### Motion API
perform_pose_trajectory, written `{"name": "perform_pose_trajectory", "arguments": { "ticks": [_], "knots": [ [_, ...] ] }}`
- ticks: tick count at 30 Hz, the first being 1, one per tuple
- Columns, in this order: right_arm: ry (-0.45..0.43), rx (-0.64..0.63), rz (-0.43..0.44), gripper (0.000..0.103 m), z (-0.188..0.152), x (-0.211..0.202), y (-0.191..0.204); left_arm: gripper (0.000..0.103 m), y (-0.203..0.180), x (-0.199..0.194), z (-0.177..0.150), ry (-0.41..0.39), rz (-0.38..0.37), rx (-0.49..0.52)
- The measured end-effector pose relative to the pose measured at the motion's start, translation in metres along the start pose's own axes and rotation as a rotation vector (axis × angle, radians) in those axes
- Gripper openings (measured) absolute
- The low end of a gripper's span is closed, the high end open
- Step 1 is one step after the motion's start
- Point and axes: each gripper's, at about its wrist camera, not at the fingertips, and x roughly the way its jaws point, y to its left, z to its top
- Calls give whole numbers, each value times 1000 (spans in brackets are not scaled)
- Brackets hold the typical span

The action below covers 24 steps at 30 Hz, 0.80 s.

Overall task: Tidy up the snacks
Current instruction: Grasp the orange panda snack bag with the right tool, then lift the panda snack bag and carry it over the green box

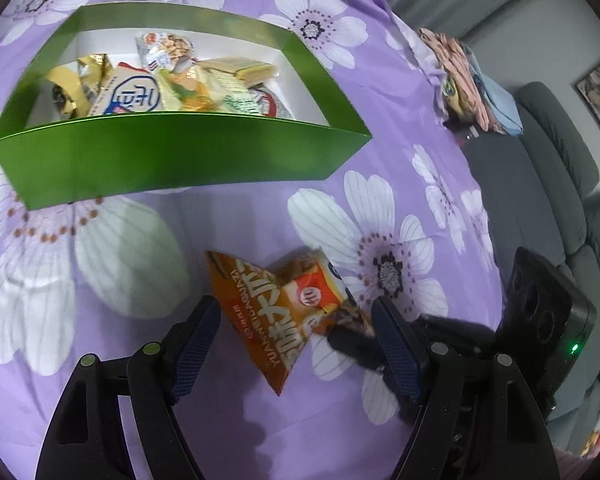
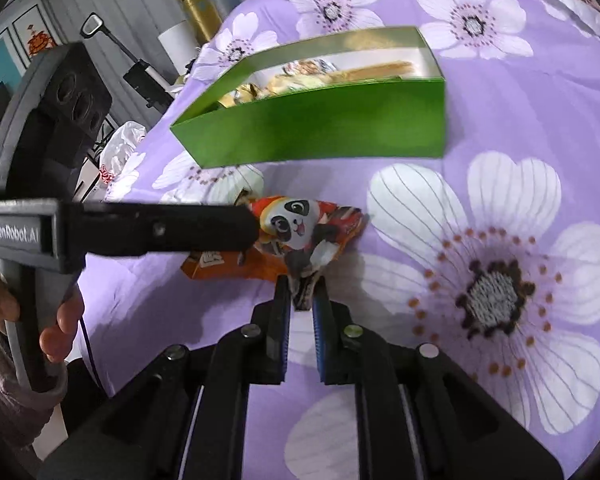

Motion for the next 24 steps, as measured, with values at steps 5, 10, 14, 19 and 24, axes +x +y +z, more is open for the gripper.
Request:
{"name": "perform_pose_trajectory", "arguments": {
  "ticks": [5,10,14,19,24],
  "knots": [
    [-7,12,38,46,1,3,2,77,-2,4,-1,13,21,8],
    [-13,9,62,50,4,6,3,77,1,4,0,8,38,-9],
    [-12,12,69,50,7,9,3,77,-1,3,-1,2,48,-3],
    [2,3,78,50,9,14,3,77,-4,6,-1,3,76,17],
    [13,-22,87,48,12,20,6,64,-7,11,3,12,72,34]
  ]
}}
